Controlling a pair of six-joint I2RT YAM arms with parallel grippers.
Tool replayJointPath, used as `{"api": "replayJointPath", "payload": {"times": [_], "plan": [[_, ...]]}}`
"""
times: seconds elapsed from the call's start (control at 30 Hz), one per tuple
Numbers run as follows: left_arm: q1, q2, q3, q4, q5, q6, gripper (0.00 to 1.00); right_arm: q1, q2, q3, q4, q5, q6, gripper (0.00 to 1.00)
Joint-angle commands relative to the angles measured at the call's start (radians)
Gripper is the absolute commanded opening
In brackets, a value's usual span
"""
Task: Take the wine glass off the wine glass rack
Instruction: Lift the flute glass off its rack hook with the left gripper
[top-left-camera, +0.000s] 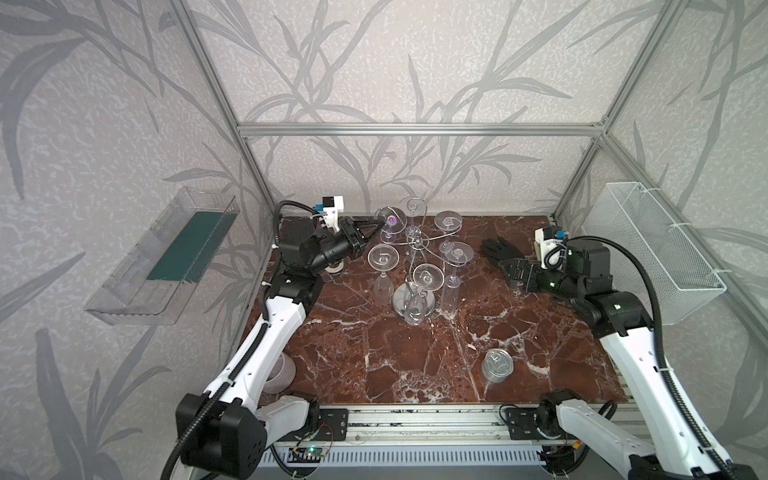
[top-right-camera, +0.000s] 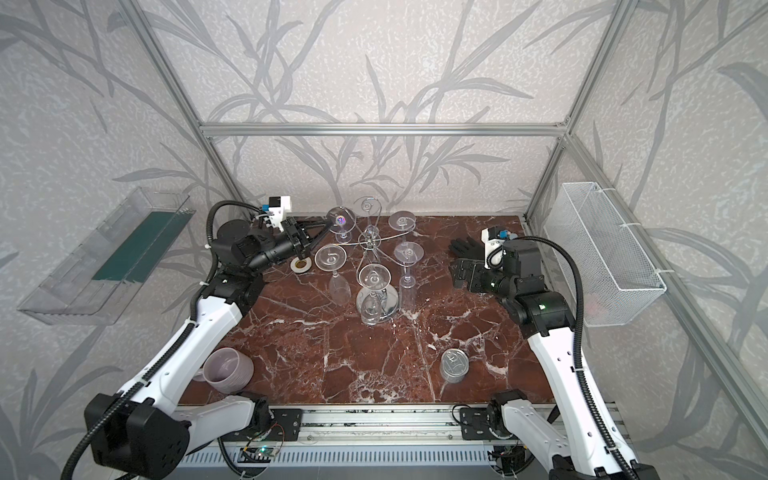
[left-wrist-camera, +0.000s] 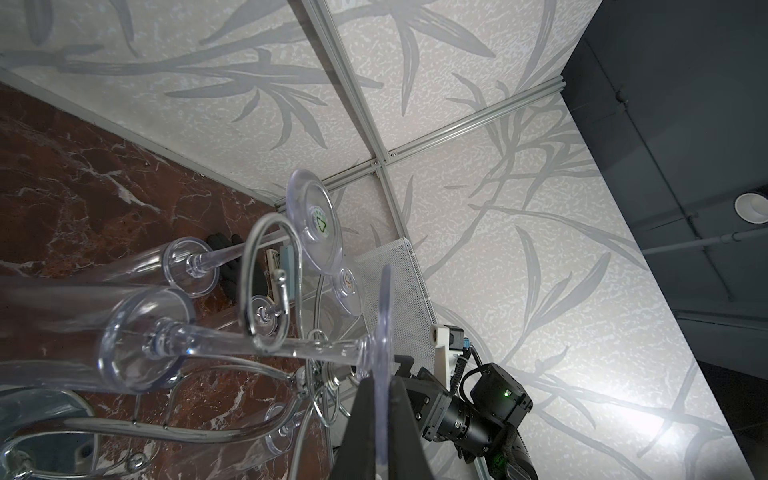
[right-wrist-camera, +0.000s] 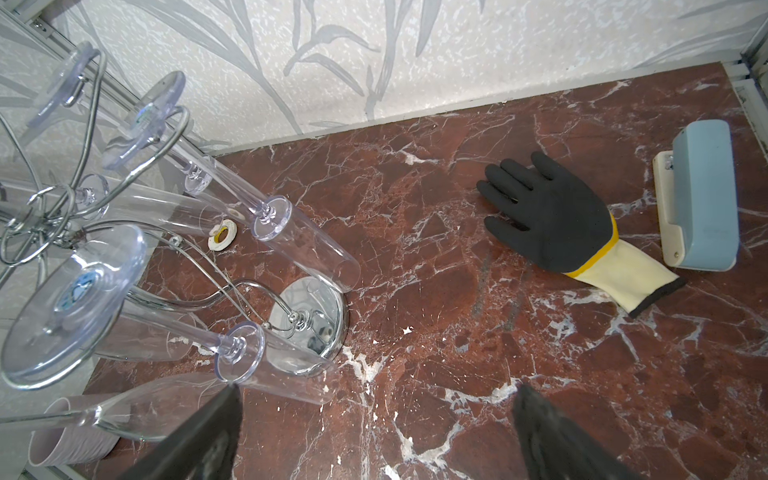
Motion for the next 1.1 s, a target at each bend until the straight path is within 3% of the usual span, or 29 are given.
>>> {"api": "replayJointPath", "payload": {"times": [0.0,0.63,0.9,1.07], "plan": [[-0.004,-0.063,-0.014,-0.029,-0.029,0.036,0.00,0.004,0.007,-0.002,0.006,-0.024,-0.018,0.99],[0.015,-0.278,-0.056,-0.322,-0.299,0.181,0.00,0.004,0.056,0.016,0.019,-0.059,-0.045,0.99],[0.027,-0.304,0.049,-0.547,-0.436,0.384,0.00,0.004,0.046,0.026,-0.005,-0.038,-0.039,0.99],[0.029,-0.253,0.163,-0.640,-0.465,0.534,0.00,0.004,0.028,0.024,0.001,-0.027,-0.021,0.99]]}}
